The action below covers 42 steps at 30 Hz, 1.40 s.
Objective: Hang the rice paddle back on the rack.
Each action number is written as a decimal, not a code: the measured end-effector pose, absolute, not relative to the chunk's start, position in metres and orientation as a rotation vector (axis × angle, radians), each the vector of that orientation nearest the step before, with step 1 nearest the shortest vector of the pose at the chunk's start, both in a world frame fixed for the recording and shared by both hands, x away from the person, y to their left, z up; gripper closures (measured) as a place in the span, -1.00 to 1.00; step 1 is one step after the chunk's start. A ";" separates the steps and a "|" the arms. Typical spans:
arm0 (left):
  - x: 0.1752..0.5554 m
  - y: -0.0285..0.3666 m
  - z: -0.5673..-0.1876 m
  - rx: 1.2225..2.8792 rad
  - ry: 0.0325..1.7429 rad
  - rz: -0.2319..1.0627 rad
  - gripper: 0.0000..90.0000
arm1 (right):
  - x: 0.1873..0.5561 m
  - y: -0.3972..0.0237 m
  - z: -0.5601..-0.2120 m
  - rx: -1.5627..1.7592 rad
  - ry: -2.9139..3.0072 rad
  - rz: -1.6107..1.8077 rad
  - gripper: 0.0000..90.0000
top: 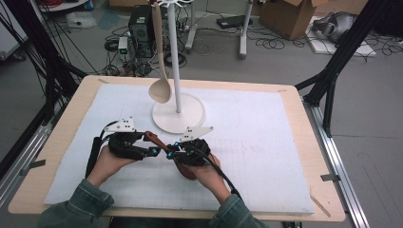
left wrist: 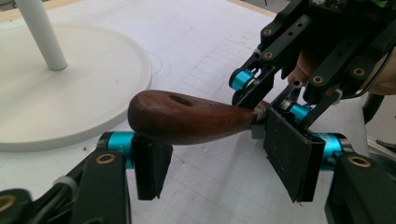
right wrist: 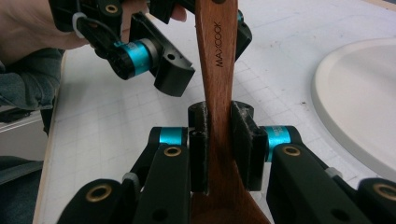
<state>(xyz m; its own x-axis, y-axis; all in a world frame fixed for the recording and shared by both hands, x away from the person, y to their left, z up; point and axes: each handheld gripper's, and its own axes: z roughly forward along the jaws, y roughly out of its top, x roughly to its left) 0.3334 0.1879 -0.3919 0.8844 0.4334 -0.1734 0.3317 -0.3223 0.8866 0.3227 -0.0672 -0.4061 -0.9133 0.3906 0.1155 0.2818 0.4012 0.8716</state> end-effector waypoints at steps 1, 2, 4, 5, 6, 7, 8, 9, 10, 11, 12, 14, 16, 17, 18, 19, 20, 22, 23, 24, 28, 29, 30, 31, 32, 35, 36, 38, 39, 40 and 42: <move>0.334 0.188 -0.391 1.933 0.557 0.114 -0.02 | 0.322 -0.067 -0.406 0.614 2.538 1.544 0.73; 0.334 0.188 -0.390 1.932 0.557 0.111 0.01 | 0.322 -0.067 -0.406 0.615 2.541 1.541 0.72; 0.334 0.187 -0.389 1.938 0.557 0.117 0.02 | 0.322 -0.067 -0.406 0.607 2.544 1.537 0.72; 0.334 0.187 -0.389 1.939 0.558 0.117 0.05 | 0.322 -0.067 -0.406 0.607 2.545 1.536 0.72; 0.334 0.186 -0.389 1.938 0.561 0.119 0.06 | 0.322 -0.067 -0.406 0.605 2.545 1.537 0.72; 0.335 0.186 -0.389 1.937 0.562 0.121 0.08 | 0.322 -0.067 -0.405 0.608 2.548 1.538 0.71; 0.334 0.186 -0.388 1.934 0.563 0.121 0.09 | 0.322 -0.067 -0.406 0.604 2.551 1.547 0.70; 0.335 0.186 -0.388 1.937 0.560 0.125 0.11 | 0.323 -0.067 -0.406 0.595 2.564 1.552 0.69; 0.335 0.186 -0.388 1.937 0.561 0.126 0.13 | 0.324 -0.068 -0.405 0.594 2.572 1.551 0.69; 0.335 0.185 -0.388 1.935 0.561 0.124 0.14 | 0.325 -0.068 -0.405 0.582 2.582 1.547 0.65; 0.335 0.185 -0.387 1.933 0.557 0.121 0.16 | 0.326 -0.069 -0.406 0.577 2.593 1.541 0.60; 0.335 0.184 -0.386 1.934 0.557 0.120 0.18 | 0.328 -0.069 -0.407 0.571 2.620 1.517 0.54; 0.335 0.184 -0.385 1.936 0.553 0.118 0.19 | 0.330 -0.070 -0.407 0.564 2.636 1.517 0.53; 0.335 0.184 -0.385 1.935 0.548 0.114 0.20 | 0.330 -0.070 -0.407 0.561 2.646 1.516 0.54; 0.335 0.184 -0.385 1.934 0.546 0.112 0.21 | 0.331 -0.070 -0.407 0.554 2.655 1.516 0.55; 0.335 0.184 -0.384 1.932 0.549 0.108 0.22 | 0.332 -0.070 -0.407 0.552 2.659 1.524 0.58; 0.335 0.184 -0.384 1.930 0.550 0.103 0.23 | 0.331 -0.070 -0.407 0.551 2.663 1.526 0.60; 0.336 0.184 -0.384 1.928 0.556 0.093 0.24 | 0.330 -0.069 -0.406 0.554 2.656 1.513 0.62; 0.335 0.184 -0.384 1.926 0.558 0.092 0.24 | 0.329 -0.068 -0.405 0.549 2.650 1.504 0.63; 0.335 0.184 -0.384 1.922 0.556 0.097 0.25 | 0.329 -0.068 -0.405 0.551 2.647 1.504 0.63; 0.335 0.184 -0.382 1.909 0.551 0.104 0.26 | 0.327 -0.067 -0.403 0.566 2.614 1.501 0.65; 0.335 0.184 -0.382 1.904 0.552 0.103 0.26 | 0.326 -0.066 -0.403 0.570 2.604 1.504 0.65; 0.335 0.184 -0.381 1.902 0.549 0.098 0.26 | 0.325 -0.066 -0.402 0.578 2.600 1.507 0.66; 0.334 0.183 -0.382 1.903 0.547 0.096 0.26 | 0.325 -0.065 -0.402 0.570 2.592 1.513 0.66; 0.334 0.182 -0.382 1.908 0.547 0.096 0.26 | 0.325 -0.064 -0.402 0.576 2.590 1.522 0.66; 0.334 0.182 -0.381 1.903 0.542 0.083 0.26 | 0.323 -0.061 -0.401 0.557 2.579 1.518 0.66; 0.334 0.183 -0.381 1.901 0.536 0.075 0.28 | 0.324 -0.061 -0.400 0.556 2.581 1.525 0.66; 0.334 0.184 -0.380 1.889 0.534 0.050 0.32 | 0.324 -0.062 -0.400 0.555 2.590 1.540 0.64; 0.334 0.185 -0.380 1.887 0.532 0.045 0.34 | 0.325 -0.062 -0.400 0.548 2.595 1.548 0.63; 0.334 0.185 -0.380 1.887 0.526 0.040 0.35 | 0.325 -0.063 -0.400 0.546 2.601 1.546 0.62; 0.334 0.186 -0.379 1.877 0.521 0.026 0.38 | 0.325 -0.063 -0.400 0.529 2.617 1.540 0.57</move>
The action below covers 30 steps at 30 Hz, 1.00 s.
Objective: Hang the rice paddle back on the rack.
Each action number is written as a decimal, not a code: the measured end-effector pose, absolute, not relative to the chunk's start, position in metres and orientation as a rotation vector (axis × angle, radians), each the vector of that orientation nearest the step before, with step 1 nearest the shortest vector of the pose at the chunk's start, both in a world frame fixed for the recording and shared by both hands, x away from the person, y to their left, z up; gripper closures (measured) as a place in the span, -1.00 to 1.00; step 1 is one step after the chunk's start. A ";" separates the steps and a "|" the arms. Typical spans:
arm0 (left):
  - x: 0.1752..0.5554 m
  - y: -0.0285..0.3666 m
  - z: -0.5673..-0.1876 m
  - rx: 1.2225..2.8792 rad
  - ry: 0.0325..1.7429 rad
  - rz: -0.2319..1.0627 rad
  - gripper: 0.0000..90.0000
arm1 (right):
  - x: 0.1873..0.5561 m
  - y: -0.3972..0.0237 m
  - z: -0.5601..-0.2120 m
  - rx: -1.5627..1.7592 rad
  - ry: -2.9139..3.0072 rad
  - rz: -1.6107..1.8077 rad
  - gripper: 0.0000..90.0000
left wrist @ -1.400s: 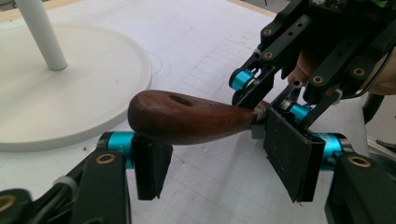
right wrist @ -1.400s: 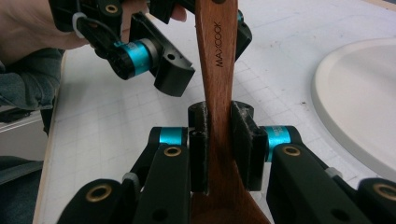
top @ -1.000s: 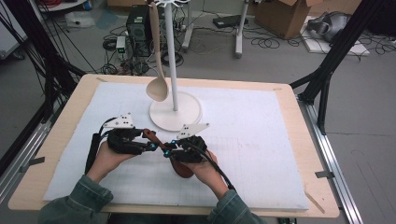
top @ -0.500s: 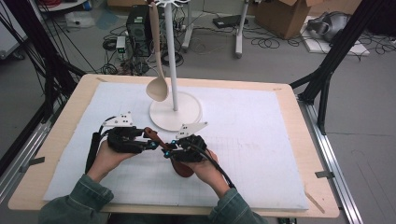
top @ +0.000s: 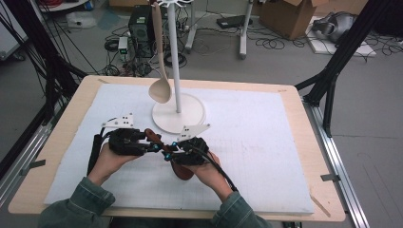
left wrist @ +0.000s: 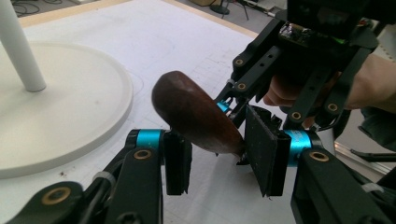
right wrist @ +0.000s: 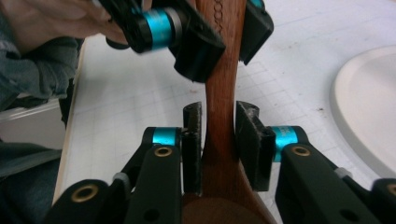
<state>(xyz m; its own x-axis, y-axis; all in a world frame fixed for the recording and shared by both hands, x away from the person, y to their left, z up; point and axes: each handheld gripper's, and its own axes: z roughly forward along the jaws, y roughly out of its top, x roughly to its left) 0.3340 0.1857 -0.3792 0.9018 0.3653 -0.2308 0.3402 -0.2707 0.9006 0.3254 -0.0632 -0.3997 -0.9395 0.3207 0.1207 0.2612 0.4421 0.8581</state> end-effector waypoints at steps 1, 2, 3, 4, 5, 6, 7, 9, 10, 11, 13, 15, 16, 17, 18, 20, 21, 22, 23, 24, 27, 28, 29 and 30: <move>0.334 0.186 -0.379 1.877 0.518 0.020 0.40 | 0.326 -0.063 -0.400 0.525 2.628 1.541 0.54; 0.333 0.186 -0.378 1.872 0.512 0.011 0.41 | 0.326 -0.063 -0.401 0.523 2.631 1.541 0.54; 0.333 0.187 -0.377 1.873 0.504 0.012 0.43 | 0.326 -0.064 -0.400 0.520 2.636 1.545 0.53; 0.333 0.187 -0.376 1.868 0.496 0.001 0.44 | 0.326 -0.064 -0.400 0.516 2.635 1.550 0.53; 0.333 0.187 -0.375 1.868 0.491 -0.001 0.46 | 0.326 -0.064 -0.400 0.517 2.631 1.560 0.53; 0.333 0.187 -0.373 1.871 0.482 -0.006 0.48 | 0.327 -0.065 -0.399 0.512 2.630 1.564 0.53; 0.333 0.188 -0.372 1.869 0.473 -0.011 0.50 | 0.327 -0.065 -0.398 0.507 2.631 1.572 0.53; 0.333 0.189 -0.368 1.857 0.447 -0.025 0.56 | 0.327 -0.066 -0.396 0.496 2.633 1.578 0.53; 0.333 0.189 -0.367 1.853 0.447 -0.021 0.60 | 0.327 -0.067 -0.394 0.494 2.635 1.581 0.53; 0.332 0.189 -0.366 1.846 0.436 -0.032 0.62 | 0.326 -0.067 -0.393 0.493 2.634 1.584 0.53; 0.332 0.189 -0.364 1.855 0.427 -0.029 0.65 | 0.326 -0.067 -0.392 0.475 2.629 1.597 0.53; 0.331 0.189 -0.363 1.854 0.423 -0.039 0.66 | 0.326 -0.066 -0.391 0.461 2.634 1.587 0.53; 0.331 0.189 -0.363 1.860 0.411 -0.040 0.67 | 0.326 -0.066 -0.391 0.455 2.635 1.590 0.53; 0.331 0.188 -0.362 1.864 0.405 -0.041 0.67 | 0.326 -0.065 -0.391 0.448 2.639 1.591 0.53; 0.330 0.188 -0.361 1.868 0.402 -0.039 0.68 | 0.326 -0.064 -0.391 0.442 2.643 1.586 0.54; 0.330 0.187 -0.361 1.869 0.393 -0.038 0.68 | 0.326 -0.063 -0.390 0.418 2.641 1.578 0.59; 0.330 0.187 -0.361 1.864 0.393 -0.038 0.68 | 0.325 -0.063 -0.389 0.399 2.638 1.565 0.61; 0.330 0.187 -0.361 1.861 0.393 -0.041 0.68 | 0.324 -0.063 -0.388 0.386 2.639 1.558 0.62; 0.330 0.187 -0.360 1.859 0.391 -0.031 0.66 | 0.323 -0.062 -0.388 0.371 2.637 1.560 0.65; 0.330 0.187 -0.360 1.859 0.390 -0.024 0.63 | 0.322 -0.061 -0.388 0.376 2.635 1.574 0.66; 0.330 0.186 -0.361 1.879 0.403 -0.019 0.54 | 0.321 -0.059 -0.388 0.387 2.621 1.603 0.69; 0.330 0.186 -0.361 1.883 0.401 -0.022 0.54 | 0.321 -0.059 -0.388 0.397 2.613 1.613 0.69; 0.330 0.186 -0.361 1.881 0.401 -0.022 0.54 | 0.322 -0.058 -0.388 0.397 2.607 1.629 0.69; 0.330 0.186 -0.361 1.877 0.399 -0.019 0.55 | 0.321 -0.058 -0.388 0.405 2.604 1.637 0.69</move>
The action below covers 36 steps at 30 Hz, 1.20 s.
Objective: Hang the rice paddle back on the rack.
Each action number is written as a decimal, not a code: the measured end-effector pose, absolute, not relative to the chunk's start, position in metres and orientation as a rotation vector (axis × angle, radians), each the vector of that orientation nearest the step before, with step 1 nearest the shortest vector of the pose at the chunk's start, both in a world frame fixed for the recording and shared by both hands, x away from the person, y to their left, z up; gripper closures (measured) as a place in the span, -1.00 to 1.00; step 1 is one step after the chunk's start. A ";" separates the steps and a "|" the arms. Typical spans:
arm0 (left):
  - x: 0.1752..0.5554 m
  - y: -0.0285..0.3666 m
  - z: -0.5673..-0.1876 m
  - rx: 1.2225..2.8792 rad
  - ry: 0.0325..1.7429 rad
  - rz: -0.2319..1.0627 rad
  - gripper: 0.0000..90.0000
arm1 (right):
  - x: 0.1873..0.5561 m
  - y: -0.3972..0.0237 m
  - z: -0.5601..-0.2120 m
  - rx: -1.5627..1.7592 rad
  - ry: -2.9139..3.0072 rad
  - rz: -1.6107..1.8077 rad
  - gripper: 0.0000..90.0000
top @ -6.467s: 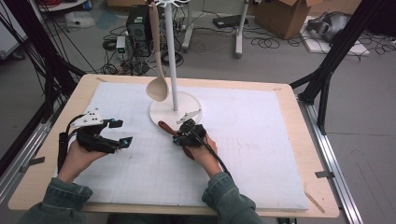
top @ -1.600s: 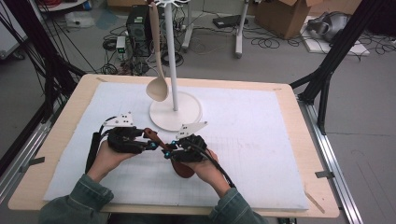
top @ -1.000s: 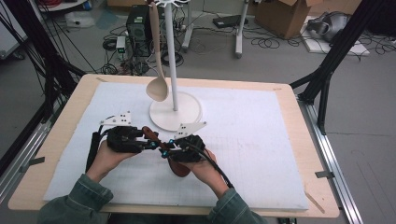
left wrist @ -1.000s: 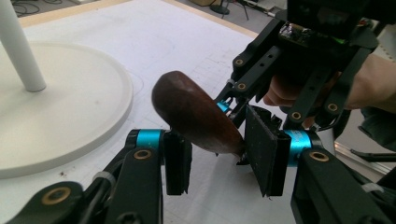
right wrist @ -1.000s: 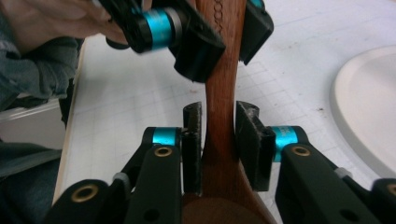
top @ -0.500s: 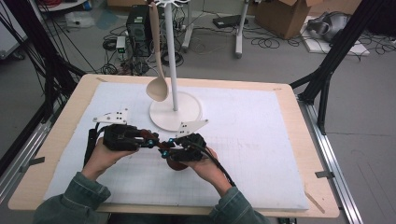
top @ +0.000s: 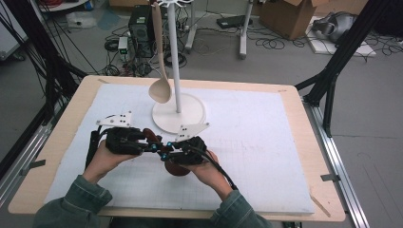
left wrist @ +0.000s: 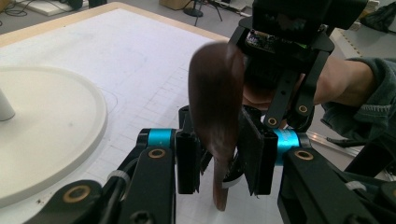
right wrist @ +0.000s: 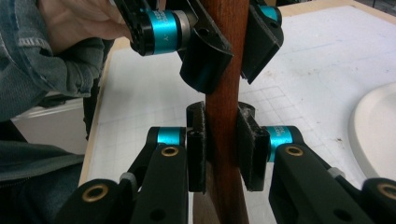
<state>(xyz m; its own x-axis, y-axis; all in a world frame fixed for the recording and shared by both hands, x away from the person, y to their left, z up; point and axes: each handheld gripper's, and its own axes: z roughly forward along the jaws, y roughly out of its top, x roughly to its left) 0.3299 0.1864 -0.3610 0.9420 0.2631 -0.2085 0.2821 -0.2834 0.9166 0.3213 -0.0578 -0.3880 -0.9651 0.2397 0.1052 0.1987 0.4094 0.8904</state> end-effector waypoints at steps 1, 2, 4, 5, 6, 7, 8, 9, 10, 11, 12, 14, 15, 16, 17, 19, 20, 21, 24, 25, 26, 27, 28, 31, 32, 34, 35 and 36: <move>0.330 0.187 -0.361 1.874 0.399 -0.021 0.56 | 0.321 -0.058 -0.388 0.417 2.602 1.637 0.70; 0.330 0.188 -0.361 1.874 0.400 -0.020 0.56 | 0.321 -0.057 -0.388 0.414 2.603 1.642 0.70; 0.331 0.189 -0.360 1.867 0.401 -0.027 0.56 | 0.321 -0.057 -0.389 0.429 2.595 1.654 0.70; 0.330 0.189 -0.360 1.860 0.399 -0.034 0.58 | 0.321 -0.057 -0.389 0.429 2.589 1.665 0.70; 0.330 0.189 -0.360 1.857 0.395 -0.039 0.61 | 0.321 -0.057 -0.388 0.429 2.591 1.665 0.70; 0.330 0.189 -0.360 1.856 0.391 -0.048 0.64 | 0.321 -0.057 -0.389 0.421 2.593 1.663 0.69; 0.330 0.189 -0.360 1.851 0.384 -0.064 0.65 | 0.321 -0.057 -0.389 0.419 2.599 1.664 0.68; 0.330 0.189 -0.360 1.848 0.382 -0.069 0.68 | 0.321 -0.057 -0.388 0.408 2.610 1.671 0.67; 0.330 0.188 -0.360 1.848 0.375 -0.072 0.69 | 0.321 -0.058 -0.388 0.405 2.614 1.671 0.66; 0.330 0.188 -0.359 1.846 0.372 -0.071 0.70 | 0.321 -0.058 -0.388 0.398 2.622 1.663 0.65; 0.330 0.188 -0.359 1.848 0.372 -0.071 0.70 | 0.322 -0.059 -0.388 0.385 2.630 1.648 0.64; 0.330 0.188 -0.358 1.848 0.370 -0.069 0.70 | 0.322 -0.059 -0.388 0.372 2.645 1.628 0.61; 0.330 0.189 -0.358 1.850 0.370 -0.066 0.70 | 0.322 -0.059 -0.388 0.370 2.649 1.622 0.59; 0.330 0.189 -0.358 1.850 0.370 -0.066 0.70 | 0.322 -0.059 -0.389 0.371 2.650 1.617 0.60; 0.330 0.189 -0.358 1.850 0.374 -0.066 0.70 | 0.322 -0.058 -0.389 0.371 2.649 1.612 0.62; 0.330 0.189 -0.357 1.852 0.366 -0.069 0.70 | 0.322 -0.058 -0.389 0.363 2.643 1.618 0.64; 0.330 0.189 -0.357 1.852 0.363 -0.063 0.69 | 0.322 -0.058 -0.389 0.363 2.643 1.621 0.66; 0.330 0.189 -0.357 1.849 0.362 -0.056 0.68 | 0.322 -0.058 -0.388 0.362 2.645 1.626 0.68; 0.329 0.190 -0.355 1.864 0.375 -0.014 0.58 | 0.322 -0.058 -0.388 0.360 2.637 1.642 0.72; 0.329 0.190 -0.355 1.870 0.379 -0.009 0.50 | 0.322 -0.058 -0.388 0.374 2.631 1.658 0.73; 0.328 0.191 -0.355 1.871 0.385 0.010 0.46 | 0.323 -0.058 -0.388 0.375 2.627 1.662 0.73; 0.329 0.192 -0.354 1.877 0.383 0.019 0.39 | 0.323 -0.059 -0.388 0.378 2.623 1.660 0.73; 0.328 0.192 -0.354 1.873 0.389 0.025 0.36 | 0.324 -0.059 -0.388 0.380 2.623 1.662 0.73; 0.328 0.196 -0.353 1.872 0.395 0.048 0.27 | 0.325 -0.061 -0.387 0.400 2.614 1.676 0.73; 0.328 0.197 -0.353 1.876 0.395 0.054 0.22 | 0.326 -0.062 -0.387 0.402 2.616 1.673 0.73; 0.326 0.200 -0.352 1.877 0.401 0.065 0.19 | 0.327 -0.064 -0.387 0.416 2.609 1.685 0.73; 0.326 0.201 -0.352 1.878 0.404 0.070 0.16 | 0.328 -0.066 -0.387 0.427 2.606 1.685 0.73; 0.325 0.202 -0.353 1.875 0.410 0.077 0.14 | 0.328 -0.067 -0.386 0.437 2.605 1.683 0.73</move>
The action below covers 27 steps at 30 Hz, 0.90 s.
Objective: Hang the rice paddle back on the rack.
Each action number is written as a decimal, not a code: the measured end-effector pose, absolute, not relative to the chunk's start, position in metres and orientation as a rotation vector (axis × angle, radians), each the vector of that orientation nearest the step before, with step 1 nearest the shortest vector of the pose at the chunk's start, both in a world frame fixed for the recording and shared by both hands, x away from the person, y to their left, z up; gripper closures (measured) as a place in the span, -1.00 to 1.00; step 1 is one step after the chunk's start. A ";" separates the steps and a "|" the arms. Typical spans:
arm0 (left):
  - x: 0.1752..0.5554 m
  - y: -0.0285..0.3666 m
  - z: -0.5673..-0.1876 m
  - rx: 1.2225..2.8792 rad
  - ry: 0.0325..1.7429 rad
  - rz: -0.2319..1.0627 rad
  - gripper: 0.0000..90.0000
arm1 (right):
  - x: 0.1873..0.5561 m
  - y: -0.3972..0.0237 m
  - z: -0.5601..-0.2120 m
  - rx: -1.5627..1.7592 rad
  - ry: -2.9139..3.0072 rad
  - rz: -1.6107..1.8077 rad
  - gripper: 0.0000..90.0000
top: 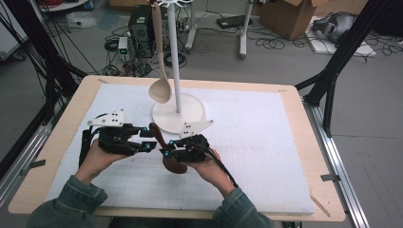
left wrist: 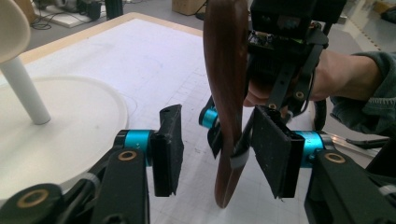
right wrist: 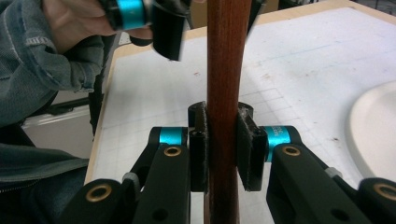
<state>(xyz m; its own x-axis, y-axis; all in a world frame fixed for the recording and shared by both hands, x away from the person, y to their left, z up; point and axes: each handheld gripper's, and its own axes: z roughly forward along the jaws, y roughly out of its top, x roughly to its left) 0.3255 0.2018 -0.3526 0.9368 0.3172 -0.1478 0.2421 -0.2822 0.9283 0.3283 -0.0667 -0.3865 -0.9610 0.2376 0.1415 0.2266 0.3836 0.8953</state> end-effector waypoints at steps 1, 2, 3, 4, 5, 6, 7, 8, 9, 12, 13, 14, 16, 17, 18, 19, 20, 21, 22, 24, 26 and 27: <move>0.325 0.203 -0.353 1.876 0.412 0.080 0.11 | 0.330 -0.068 -0.386 0.439 2.600 1.688 0.73; 0.325 0.205 -0.353 1.873 0.417 0.088 0.10 | 0.330 -0.069 -0.386 0.445 2.597 1.696 0.73; 0.325 0.206 -0.353 1.875 0.418 0.096 0.07 | 0.331 -0.071 -0.385 0.454 2.589 1.703 0.73; 0.325 0.207 -0.354 1.872 0.426 0.100 0.04 | 0.332 -0.073 -0.384 0.465 2.586 1.714 0.73; 0.324 0.209 -0.354 1.874 0.430 0.106 0.02 | 0.333 -0.074 -0.384 0.470 2.581 1.720 0.73; 0.324 0.210 -0.355 1.873 0.436 0.111 0.00 | 0.334 -0.076 -0.384 0.476 2.576 1.719 0.73; 0.324 0.211 -0.356 1.881 0.435 0.114 -0.01 | 0.335 -0.077 -0.383 0.483 2.572 1.722 0.73; 0.323 0.212 -0.357 1.881 0.442 0.122 -0.02 | 0.336 -0.079 -0.383 0.490 2.568 1.727 0.73; 0.322 0.213 -0.358 1.887 0.445 0.136 -0.03 | 0.337 -0.080 -0.382 0.505 2.567 1.733 0.73; 0.321 0.216 -0.360 1.889 0.460 0.151 -0.09 | 0.340 -0.084 -0.378 0.501 2.556 1.733 0.73; 0.321 0.217 -0.361 1.895 0.463 0.157 -0.11 | 0.341 -0.085 -0.377 0.505 2.547 1.742 0.73; 0.320 0.218 -0.362 1.899 0.474 0.167 -0.13 | 0.342 -0.086 -0.375 0.513 2.546 1.751 0.73; 0.319 0.221 -0.364 1.900 0.491 0.178 -0.17 | 0.344 -0.089 -0.373 0.520 2.542 1.754 0.73; 0.319 0.221 -0.365 1.898 0.497 0.181 -0.18 | 0.346 -0.091 -0.372 0.535 2.538 1.765 0.73; 0.319 0.223 -0.366 1.904 0.501 0.191 -0.19 | 0.347 -0.092 -0.371 0.536 2.533 1.769 0.73; 0.318 0.224 -0.367 1.904 0.509 0.198 -0.20 | 0.348 -0.093 -0.369 0.542 2.528 1.772 0.73; 0.318 0.225 -0.368 1.902 0.516 0.201 -0.21 | 0.349 -0.095 -0.368 0.548 2.528 1.772 0.73; 0.318 0.226 -0.368 1.906 0.520 0.206 -0.22 | 0.350 -0.096 -0.367 0.552 2.527 1.771 0.73; 0.318 0.227 -0.368 1.907 0.525 0.210 -0.22 | 0.351 -0.097 -0.365 0.555 2.523 1.776 0.73; 0.318 0.228 -0.368 1.906 0.540 0.227 -0.25 | 0.353 -0.098 -0.362 0.561 2.514 1.782 0.73; 0.318 0.230 -0.368 1.909 0.541 0.236 -0.28 | 0.355 -0.100 -0.359 0.565 2.510 1.782 0.73; 0.318 0.231 -0.368 1.908 0.546 0.241 -0.28 | 0.357 -0.101 -0.357 0.567 2.504 1.787 0.73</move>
<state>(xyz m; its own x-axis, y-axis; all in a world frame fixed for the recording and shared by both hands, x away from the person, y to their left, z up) 0.3178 0.2309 -0.3679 0.8739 0.4787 -0.0852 0.2590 -0.3101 0.9147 0.3567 -0.1006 -0.3569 -0.9341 0.2982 0.1963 0.2827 0.2817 0.9169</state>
